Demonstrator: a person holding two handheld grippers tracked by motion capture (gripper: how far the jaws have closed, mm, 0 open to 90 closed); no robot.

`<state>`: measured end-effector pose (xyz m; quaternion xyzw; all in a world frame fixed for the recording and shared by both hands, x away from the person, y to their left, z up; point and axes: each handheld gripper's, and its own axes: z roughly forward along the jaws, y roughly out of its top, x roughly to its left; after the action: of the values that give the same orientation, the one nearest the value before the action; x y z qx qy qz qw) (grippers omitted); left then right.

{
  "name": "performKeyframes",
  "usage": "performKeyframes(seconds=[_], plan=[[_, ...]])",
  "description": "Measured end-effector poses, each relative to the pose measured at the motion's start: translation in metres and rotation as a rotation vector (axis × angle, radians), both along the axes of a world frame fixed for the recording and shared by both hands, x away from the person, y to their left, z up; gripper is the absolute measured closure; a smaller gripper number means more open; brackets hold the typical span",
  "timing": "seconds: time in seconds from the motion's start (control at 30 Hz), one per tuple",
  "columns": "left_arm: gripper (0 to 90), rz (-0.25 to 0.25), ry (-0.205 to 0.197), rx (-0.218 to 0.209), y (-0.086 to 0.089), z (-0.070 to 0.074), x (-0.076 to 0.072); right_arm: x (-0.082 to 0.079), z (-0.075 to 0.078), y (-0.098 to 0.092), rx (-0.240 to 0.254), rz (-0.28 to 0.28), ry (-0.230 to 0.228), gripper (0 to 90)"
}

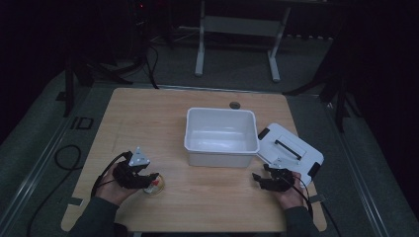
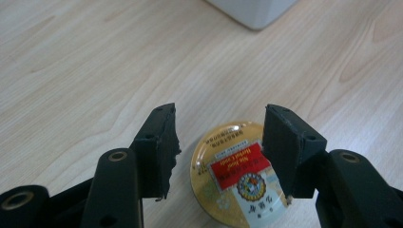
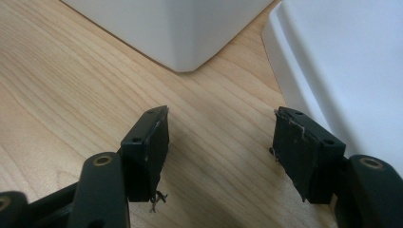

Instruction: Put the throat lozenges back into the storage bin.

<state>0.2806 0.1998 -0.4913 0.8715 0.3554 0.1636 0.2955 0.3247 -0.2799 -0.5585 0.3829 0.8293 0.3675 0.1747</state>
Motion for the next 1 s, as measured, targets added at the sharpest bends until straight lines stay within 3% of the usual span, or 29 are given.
performKeyframes(seconds=[0.23, 0.6, 0.8, 1.0], plan=[[41.6, -0.016, 0.037, 0.047, 0.000, -0.003, 0.003, 0.000, 0.000, 0.000, 0.000, 0.001, 0.000, 36.2], [37.7, -0.021, 0.093, 0.071, 0.000, -0.008, 0.004, 0.000, 0.000, 0.000, -0.001, 0.002, 0.001, 35.7], [26.7, -0.038, 0.130, 0.115, -0.005, -0.013, 0.006, 0.000, 0.000, 0.000, -0.001, 0.005, 0.000, 35.3], [25.0, -0.058, 0.146, 0.133, -0.009, -0.015, 0.006, 0.000, 0.000, 0.000, -0.001, 0.006, 0.001, 35.0]])
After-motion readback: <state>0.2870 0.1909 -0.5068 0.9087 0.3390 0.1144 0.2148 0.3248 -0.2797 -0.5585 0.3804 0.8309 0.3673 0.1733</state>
